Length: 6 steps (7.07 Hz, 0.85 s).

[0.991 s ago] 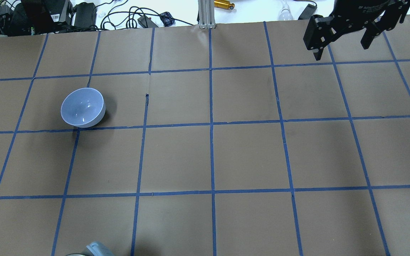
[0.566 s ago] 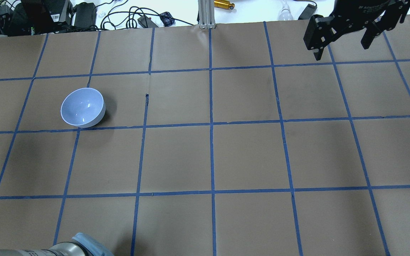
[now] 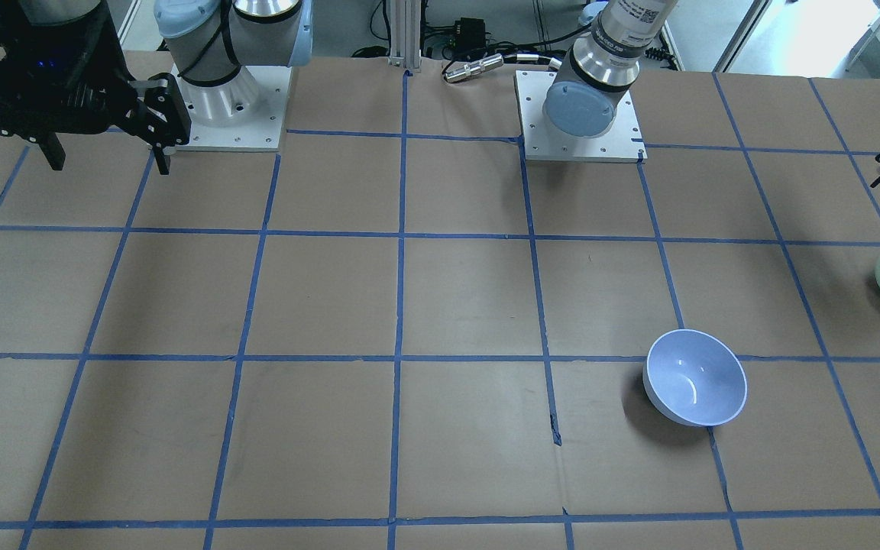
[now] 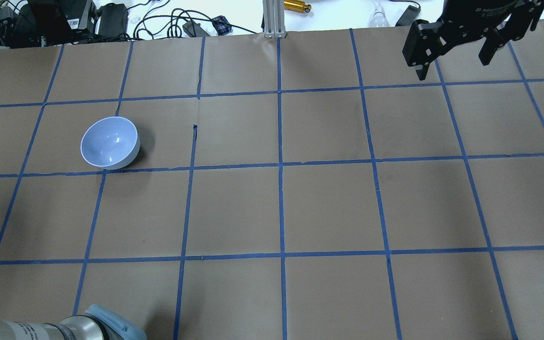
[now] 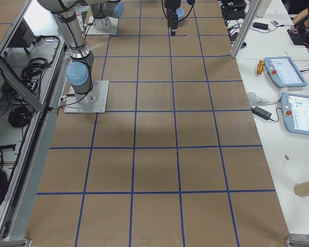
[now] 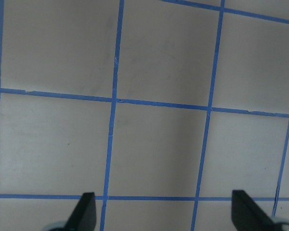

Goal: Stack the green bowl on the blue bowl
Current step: 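Grasp the rim of the pale green bowl with the left gripper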

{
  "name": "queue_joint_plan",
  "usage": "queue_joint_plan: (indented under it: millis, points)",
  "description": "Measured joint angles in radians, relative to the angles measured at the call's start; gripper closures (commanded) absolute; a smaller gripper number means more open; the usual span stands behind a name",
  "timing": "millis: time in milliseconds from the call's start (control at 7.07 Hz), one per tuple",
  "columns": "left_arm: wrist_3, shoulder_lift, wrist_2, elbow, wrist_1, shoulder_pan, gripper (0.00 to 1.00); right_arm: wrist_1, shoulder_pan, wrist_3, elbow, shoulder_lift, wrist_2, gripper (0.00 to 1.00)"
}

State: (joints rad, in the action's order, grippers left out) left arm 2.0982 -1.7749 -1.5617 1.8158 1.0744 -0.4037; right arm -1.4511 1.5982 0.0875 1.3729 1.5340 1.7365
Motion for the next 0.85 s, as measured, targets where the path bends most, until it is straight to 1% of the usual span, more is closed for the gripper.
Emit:
queue_joint_plan:
  millis: [283, 566, 708, 849]
  points:
    - [0.196, -0.074, 0.035, -0.025, -0.069, 0.044, 0.00, 0.000, 0.000, 0.000, 0.000, 0.000, 0.000, 0.00]
    - [0.409, -0.149, 0.058, -0.055, -0.084, 0.060, 0.00, 0.000, 0.000, 0.000, 0.000, 0.000, 0.000, 0.00]
    - [0.486, -0.180, 0.060, -0.066, -0.086, 0.061, 0.00, 0.000, 0.000, 0.000, 0.000, 0.000, 0.000, 0.00]
    - [0.520, -0.205, 0.061, -0.079, -0.091, 0.062, 0.00, 0.000, -0.001, 0.000, 0.000, 0.000, 0.000, 0.00]
